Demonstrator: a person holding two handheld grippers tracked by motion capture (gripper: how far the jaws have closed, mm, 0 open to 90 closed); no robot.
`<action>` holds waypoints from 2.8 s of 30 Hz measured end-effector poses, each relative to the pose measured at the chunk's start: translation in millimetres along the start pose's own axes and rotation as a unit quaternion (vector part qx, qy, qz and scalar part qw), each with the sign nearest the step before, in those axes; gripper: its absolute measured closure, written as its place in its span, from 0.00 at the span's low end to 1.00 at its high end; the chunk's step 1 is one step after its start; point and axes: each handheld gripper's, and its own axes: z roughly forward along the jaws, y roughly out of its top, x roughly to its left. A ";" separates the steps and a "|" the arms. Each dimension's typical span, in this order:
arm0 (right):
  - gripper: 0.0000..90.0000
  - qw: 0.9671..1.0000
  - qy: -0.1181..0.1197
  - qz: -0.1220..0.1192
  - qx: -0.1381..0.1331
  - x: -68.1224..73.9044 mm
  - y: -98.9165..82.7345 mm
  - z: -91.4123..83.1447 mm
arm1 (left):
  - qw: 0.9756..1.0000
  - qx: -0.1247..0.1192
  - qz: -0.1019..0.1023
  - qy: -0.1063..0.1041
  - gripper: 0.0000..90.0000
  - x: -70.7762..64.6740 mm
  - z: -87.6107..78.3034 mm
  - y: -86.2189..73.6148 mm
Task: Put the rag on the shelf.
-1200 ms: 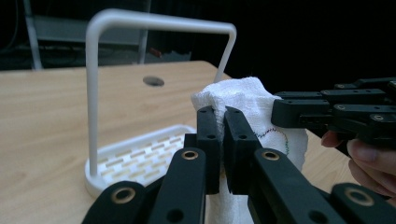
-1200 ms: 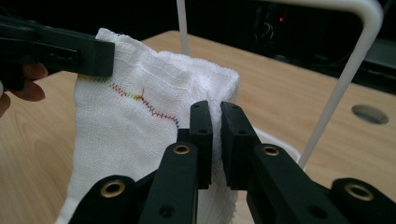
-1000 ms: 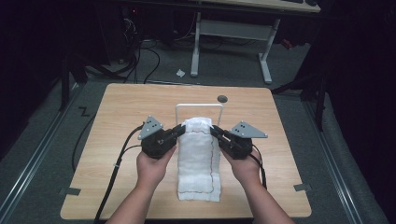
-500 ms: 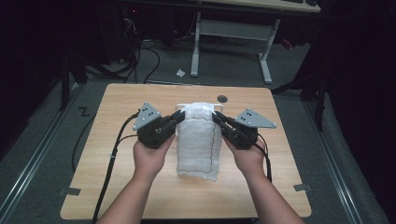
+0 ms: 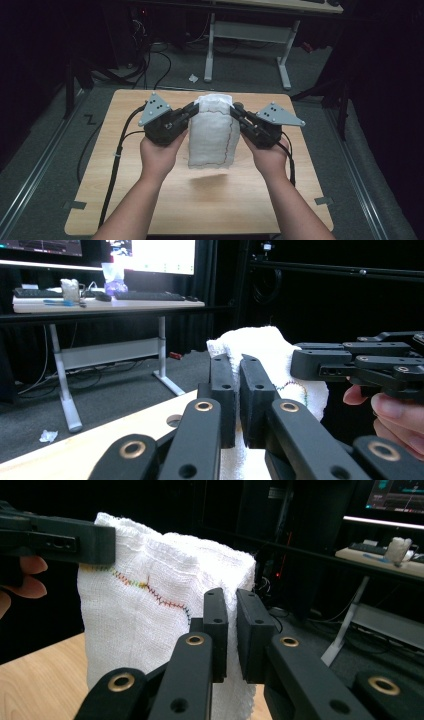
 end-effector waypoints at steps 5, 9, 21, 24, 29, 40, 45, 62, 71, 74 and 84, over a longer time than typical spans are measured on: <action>0.94 1.000 -0.001 0.000 -0.004 -2.7 4.7 0.2 | 1.000 -0.001 0.002 0.000 0.96 1.3 2.2 2.6; 0.94 1.000 -0.005 0.001 0.000 -7.0 8.5 3.6 | 1.000 0.003 0.007 0.003 0.96 5.4 9.0 7.7; 0.94 1.000 -0.014 0.016 -0.004 -31.3 28.1 26.5 | 1.000 0.008 0.018 0.025 0.96 28.7 41.6 29.2; 0.94 1.000 -0.013 0.022 -0.004 -37.2 27.5 35.4 | 1.000 0.005 0.017 0.022 0.96 36.9 47.2 31.0; 0.94 1.000 -0.009 0.028 -0.006 -46.3 25.0 49.0 | 1.000 0.006 0.015 0.017 0.96 49.1 55.9 32.9; 0.94 0.999 -0.020 0.035 -0.007 -67.9 27.4 72.5 | 0.999 0.001 0.022 0.037 0.96 70.2 85.8 29.2; 0.94 0.999 -0.020 0.040 0.000 -75.4 27.4 89.1 | 0.998 -0.001 0.010 0.058 0.96 85.0 102.0 26.6; 0.93 0.993 -0.025 0.055 0.100 -99.9 -6.9 135.6 | 0.992 0.098 -0.039 0.066 0.95 117.3 140.8 -22.0; 0.93 0.988 -0.016 0.057 0.143 -99.9 -16.4 152.1 | 0.984 0.154 -0.054 0.065 0.95 129.6 147.8 -38.0; 0.91 0.985 -0.016 0.065 0.159 -101.8 -20.3 156.2 | 0.983 0.162 -0.051 0.072 0.95 128.3 149.3 -43.1; 0.78 0.983 -0.011 0.078 0.167 -104.3 -22.0 155.6 | 0.984 0.134 -0.096 0.069 0.64 136.7 138.2 -44.9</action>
